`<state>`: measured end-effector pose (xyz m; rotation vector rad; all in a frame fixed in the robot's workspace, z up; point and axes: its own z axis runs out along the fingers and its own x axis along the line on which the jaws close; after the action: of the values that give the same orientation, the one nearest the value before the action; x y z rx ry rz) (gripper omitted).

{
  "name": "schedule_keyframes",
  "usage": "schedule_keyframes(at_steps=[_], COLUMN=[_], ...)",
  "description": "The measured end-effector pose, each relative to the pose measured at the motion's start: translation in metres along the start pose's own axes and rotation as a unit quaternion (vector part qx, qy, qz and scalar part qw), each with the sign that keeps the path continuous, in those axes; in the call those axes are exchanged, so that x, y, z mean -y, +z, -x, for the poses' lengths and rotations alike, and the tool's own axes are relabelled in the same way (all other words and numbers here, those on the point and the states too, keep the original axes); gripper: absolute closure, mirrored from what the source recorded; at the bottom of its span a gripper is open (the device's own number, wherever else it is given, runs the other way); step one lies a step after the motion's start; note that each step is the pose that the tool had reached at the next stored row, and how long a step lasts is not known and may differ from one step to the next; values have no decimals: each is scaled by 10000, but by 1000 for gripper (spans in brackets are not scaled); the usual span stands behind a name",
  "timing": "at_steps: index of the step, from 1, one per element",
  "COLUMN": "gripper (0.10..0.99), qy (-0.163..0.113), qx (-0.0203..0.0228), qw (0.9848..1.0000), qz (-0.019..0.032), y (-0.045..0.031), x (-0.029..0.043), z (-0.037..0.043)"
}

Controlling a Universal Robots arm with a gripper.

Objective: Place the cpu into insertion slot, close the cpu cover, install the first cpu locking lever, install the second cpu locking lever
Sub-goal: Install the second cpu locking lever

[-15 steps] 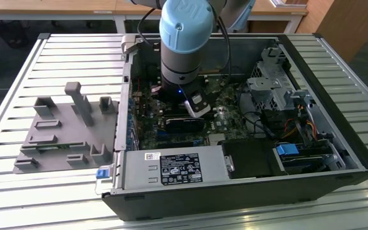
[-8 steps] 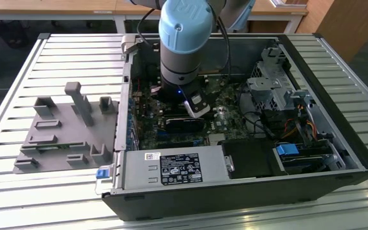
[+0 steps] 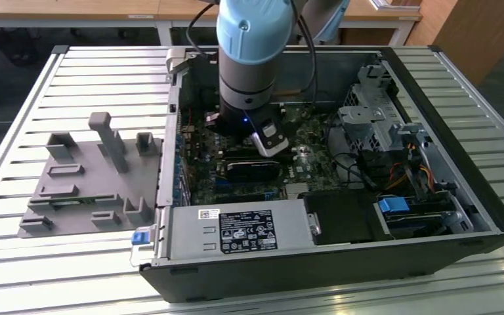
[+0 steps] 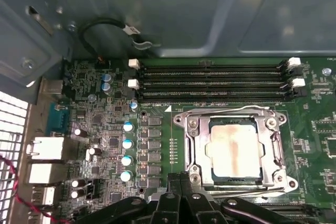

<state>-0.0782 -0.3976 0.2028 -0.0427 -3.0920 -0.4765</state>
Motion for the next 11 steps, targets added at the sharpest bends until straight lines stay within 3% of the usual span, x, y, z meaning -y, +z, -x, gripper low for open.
schedule_keyframes(at_steps=[11], gripper=[969], qy=[0], qx=[0], qw=[10000], qz=[0], y=[-90], x=[-28], z=[-1])
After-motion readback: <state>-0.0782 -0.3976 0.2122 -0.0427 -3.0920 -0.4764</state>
